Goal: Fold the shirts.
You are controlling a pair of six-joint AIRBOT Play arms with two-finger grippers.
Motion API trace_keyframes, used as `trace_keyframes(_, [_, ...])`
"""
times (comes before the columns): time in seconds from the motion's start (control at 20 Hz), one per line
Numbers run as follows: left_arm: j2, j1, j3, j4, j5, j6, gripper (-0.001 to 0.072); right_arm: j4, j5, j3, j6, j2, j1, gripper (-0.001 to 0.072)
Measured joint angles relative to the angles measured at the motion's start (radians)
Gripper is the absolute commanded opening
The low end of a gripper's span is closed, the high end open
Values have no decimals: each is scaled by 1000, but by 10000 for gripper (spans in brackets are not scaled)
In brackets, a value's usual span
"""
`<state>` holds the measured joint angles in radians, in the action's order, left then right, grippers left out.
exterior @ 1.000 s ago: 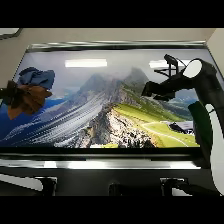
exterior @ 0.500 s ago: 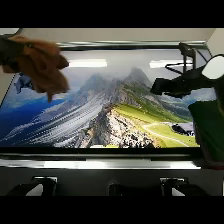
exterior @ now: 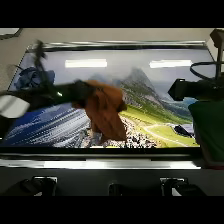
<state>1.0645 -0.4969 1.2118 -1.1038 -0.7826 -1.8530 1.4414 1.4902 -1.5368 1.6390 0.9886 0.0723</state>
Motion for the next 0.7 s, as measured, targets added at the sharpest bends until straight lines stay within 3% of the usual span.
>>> trace_keyframes(0.1, [79,-24,-85,-11,29,-45,40,15,38,0,-6,4,0,679])
trace_keyframes(0.15, [121,-28,-104,-9,43,-60,118,19,47,0,-8,15,0,679])
trace_keyframes(0.2, [165,-26,-109,-3,53,-68,520,24,53,0,-9,33,0,679])
trace_keyframes(0.25, [202,-17,-99,14,54,-68,709,25,58,0,-10,55,0,679])
trace_keyframes(0.35, [246,25,-40,37,36,-32,711,19,72,0,-16,109,0,680])
trace_keyframes(0.5, [269,142,83,6,-113,60,704,-58,115,15,-43,188,0,680])
trace_keyframes(0.6, [269,241,127,-66,-265,118,603,-135,128,77,-62,217,0,680])
trace_keyframes(0.7, [266,335,108,-109,-396,177,599,-198,122,186,-74,225,0,680])
